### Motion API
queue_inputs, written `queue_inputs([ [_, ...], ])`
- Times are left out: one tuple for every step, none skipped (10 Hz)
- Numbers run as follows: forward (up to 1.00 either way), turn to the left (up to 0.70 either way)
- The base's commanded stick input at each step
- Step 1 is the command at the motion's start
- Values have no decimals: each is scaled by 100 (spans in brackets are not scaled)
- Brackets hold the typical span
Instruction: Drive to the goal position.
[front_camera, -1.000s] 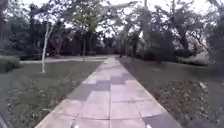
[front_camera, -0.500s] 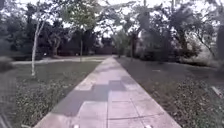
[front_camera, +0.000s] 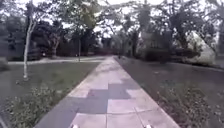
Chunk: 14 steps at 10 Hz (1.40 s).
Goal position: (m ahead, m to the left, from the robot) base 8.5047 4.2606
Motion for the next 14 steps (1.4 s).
queue_inputs([
  [70,0],
  [70,0],
  [70,0],
  [70,0],
  [70,0],
  [70,0],
  [70,0],
  [70,0],
  [70,0],
  [70,0],
  [70,0],
  [70,0],
  [70,0],
  [70,0],
])
